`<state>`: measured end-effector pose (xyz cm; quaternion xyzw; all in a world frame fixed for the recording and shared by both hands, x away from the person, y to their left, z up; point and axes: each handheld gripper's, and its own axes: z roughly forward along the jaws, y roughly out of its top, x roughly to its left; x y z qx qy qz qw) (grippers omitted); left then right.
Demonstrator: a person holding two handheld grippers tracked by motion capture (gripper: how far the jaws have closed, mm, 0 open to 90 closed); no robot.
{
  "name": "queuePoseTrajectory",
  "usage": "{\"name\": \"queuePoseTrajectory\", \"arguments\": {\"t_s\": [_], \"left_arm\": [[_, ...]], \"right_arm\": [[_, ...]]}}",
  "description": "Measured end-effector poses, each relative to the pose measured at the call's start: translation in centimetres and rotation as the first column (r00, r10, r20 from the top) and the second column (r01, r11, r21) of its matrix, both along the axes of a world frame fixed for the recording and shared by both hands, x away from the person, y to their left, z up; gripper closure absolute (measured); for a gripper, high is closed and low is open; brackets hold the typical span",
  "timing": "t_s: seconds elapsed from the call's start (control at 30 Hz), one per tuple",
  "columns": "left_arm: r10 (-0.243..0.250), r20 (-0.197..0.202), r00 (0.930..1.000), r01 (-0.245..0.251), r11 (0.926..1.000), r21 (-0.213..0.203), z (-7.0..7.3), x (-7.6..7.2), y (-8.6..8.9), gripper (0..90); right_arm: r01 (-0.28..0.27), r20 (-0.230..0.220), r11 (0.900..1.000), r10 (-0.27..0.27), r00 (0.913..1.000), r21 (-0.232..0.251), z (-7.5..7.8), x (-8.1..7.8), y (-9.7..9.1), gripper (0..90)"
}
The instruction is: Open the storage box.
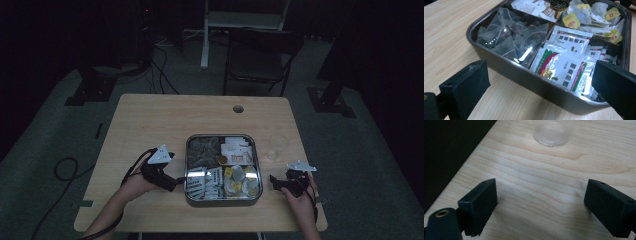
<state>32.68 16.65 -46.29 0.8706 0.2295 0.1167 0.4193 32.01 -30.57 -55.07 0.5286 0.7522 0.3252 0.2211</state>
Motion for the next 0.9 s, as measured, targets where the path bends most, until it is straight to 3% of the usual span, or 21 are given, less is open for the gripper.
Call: {"name": "queuePoseTrajectory", "arguments": {"t_s": [0.9], "left_arm": [[-0.110,-0.009,0.9939,0.110,0.9938,-0.012,-0.2,2.1,-6.0,4.3]], "right_arm": [[0.000,0.000,1.0000,0.000,1.0000,0.000,0.0,0.0,0.0,10.9]]}}
